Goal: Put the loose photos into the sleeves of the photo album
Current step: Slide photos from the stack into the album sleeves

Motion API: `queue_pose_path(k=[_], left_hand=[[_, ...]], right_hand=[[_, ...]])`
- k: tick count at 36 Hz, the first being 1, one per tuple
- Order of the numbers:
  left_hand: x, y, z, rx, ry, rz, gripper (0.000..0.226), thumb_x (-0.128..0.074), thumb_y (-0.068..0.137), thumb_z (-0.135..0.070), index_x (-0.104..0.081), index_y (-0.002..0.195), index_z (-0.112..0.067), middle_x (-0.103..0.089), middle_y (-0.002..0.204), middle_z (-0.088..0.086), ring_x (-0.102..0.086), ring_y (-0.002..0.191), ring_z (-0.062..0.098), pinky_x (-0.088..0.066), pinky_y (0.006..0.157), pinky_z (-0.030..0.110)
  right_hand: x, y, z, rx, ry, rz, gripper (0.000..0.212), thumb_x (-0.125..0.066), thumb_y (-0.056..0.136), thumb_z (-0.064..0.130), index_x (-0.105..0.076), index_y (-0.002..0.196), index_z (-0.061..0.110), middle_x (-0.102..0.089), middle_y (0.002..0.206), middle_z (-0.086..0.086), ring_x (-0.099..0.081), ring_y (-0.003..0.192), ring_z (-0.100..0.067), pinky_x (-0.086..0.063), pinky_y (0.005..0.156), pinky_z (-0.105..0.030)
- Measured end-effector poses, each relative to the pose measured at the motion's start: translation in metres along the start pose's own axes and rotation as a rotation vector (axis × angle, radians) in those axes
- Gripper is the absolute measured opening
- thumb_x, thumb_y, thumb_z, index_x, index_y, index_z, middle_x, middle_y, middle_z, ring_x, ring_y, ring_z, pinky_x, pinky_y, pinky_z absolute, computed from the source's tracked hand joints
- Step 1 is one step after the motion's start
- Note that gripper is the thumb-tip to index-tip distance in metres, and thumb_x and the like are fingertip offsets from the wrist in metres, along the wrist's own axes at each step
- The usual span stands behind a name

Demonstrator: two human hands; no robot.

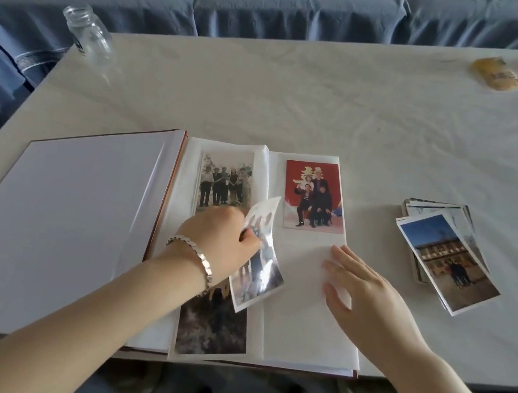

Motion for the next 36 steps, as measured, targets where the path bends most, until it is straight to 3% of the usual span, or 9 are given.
queue_pose_path(k=[3,8,13,16,20,24,27,32,36], left_hand=[[-0.016,0.005,0.011,0.042,-0.129,0.121,0.025,-0.045,0.095,-0.026,-0.056,0.081,-0.008,-0.049,0.06,0.001,-0.04,0.045,0.01,-0.03,0.041,0.016],[-0.045,0.006,0.033,0.168,-0.211,0.398,0.03,-0.05,0.092,-0.031,-0.06,0.106,-0.006,-0.044,0.057,-0.001,-0.047,0.041,0.009,-0.039,0.048,0.02],[-0.058,0.005,0.039,0.24,-0.321,0.498,0.034,-0.061,0.086,-0.031,-0.057,0.111,-0.008,-0.046,0.065,0.001,-0.048,0.047,0.009,-0.045,0.046,0.018],[-0.055,0.005,0.037,0.238,-0.35,0.443,0.046,-0.069,0.08,-0.032,-0.05,0.115,-0.012,-0.055,0.08,0.001,-0.056,0.055,0.013,-0.048,0.047,0.021],[-0.037,0.005,0.028,0.13,-0.277,0.248,0.071,-0.077,0.074,-0.029,-0.031,0.128,-0.027,-0.048,0.099,-0.003,-0.058,0.063,0.014,-0.045,0.041,0.017],[-0.031,0.003,0.021,0.051,-0.344,0.174,0.04,-0.071,0.08,-0.022,-0.05,0.115,-0.024,-0.056,0.104,-0.001,-0.054,0.058,0.008,-0.039,0.036,0.011],[-0.028,0.001,0.02,0.025,-0.359,0.163,0.019,-0.063,0.086,-0.018,-0.055,0.102,-0.024,-0.058,0.095,-0.005,-0.049,0.048,0.004,-0.035,0.036,0.009],[-0.034,-0.003,0.015,-0.007,-0.302,0.239,0.019,-0.061,0.088,-0.019,-0.057,0.106,-0.023,-0.049,0.082,-0.016,-0.046,0.05,0.001,-0.034,0.038,0.006],[-0.038,-0.001,0.012,0.023,-0.364,0.24,0.021,-0.061,0.088,-0.017,-0.059,0.109,-0.022,-0.051,0.095,-0.009,-0.051,0.036,-0.001,-0.037,0.037,0.01]], right_hand=[[-0.001,-0.001,-0.002,-0.006,0.01,0.006,0.033,-0.083,0.063,0.008,-0.074,0.094,0.015,-0.067,0.115,-0.002,-0.064,0.106,-0.022,-0.055,0.067,-0.029],[-0.005,-0.003,-0.007,-0.042,0.058,0.024,0.032,-0.08,0.068,0.007,-0.074,0.098,0.014,-0.065,0.12,-0.001,-0.061,0.111,-0.021,-0.055,0.068,-0.03],[-0.011,-0.005,-0.012,-0.094,0.133,0.049,0.029,-0.074,0.074,0.006,-0.072,0.102,0.014,-0.061,0.126,-0.001,-0.055,0.119,-0.02,-0.056,0.072,-0.037],[-0.011,-0.006,-0.012,-0.102,0.145,0.049,0.029,-0.073,0.075,0.006,-0.072,0.103,0.015,-0.06,0.127,-0.001,-0.051,0.121,-0.016,-0.056,0.074,-0.037],[-0.009,-0.006,-0.01,-0.095,0.148,0.04,0.03,-0.075,0.074,0.004,-0.071,0.102,0.013,-0.061,0.125,-0.003,-0.05,0.12,-0.016,-0.055,0.073,-0.037],[-0.009,-0.006,-0.009,-0.078,0.154,0.035,0.031,-0.075,0.073,0.002,-0.071,0.102,0.013,-0.062,0.124,-0.005,-0.047,0.121,-0.015,-0.055,0.074,-0.037],[-0.008,-0.006,-0.009,-0.082,0.159,0.027,0.031,-0.075,0.073,0.001,-0.071,0.101,0.013,-0.062,0.124,-0.005,-0.049,0.121,-0.017,-0.055,0.074,-0.036],[-0.008,-0.006,-0.007,-0.068,0.143,0.013,0.032,-0.076,0.071,-0.001,-0.072,0.1,0.011,-0.063,0.121,-0.006,-0.056,0.117,-0.025,-0.056,0.071,-0.037],[-0.009,-0.006,-0.008,-0.078,0.146,0.007,0.033,-0.076,0.07,0.0,-0.072,0.101,0.012,-0.063,0.122,-0.006,-0.056,0.117,-0.024,-0.055,0.073,-0.037]])
Point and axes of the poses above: each hand's wrist, its own y-axis towards the middle knuckle, its own x-axis out of the back of the hand, z = x × y, the point moved 8 cm from there along y, towards the middle knuckle
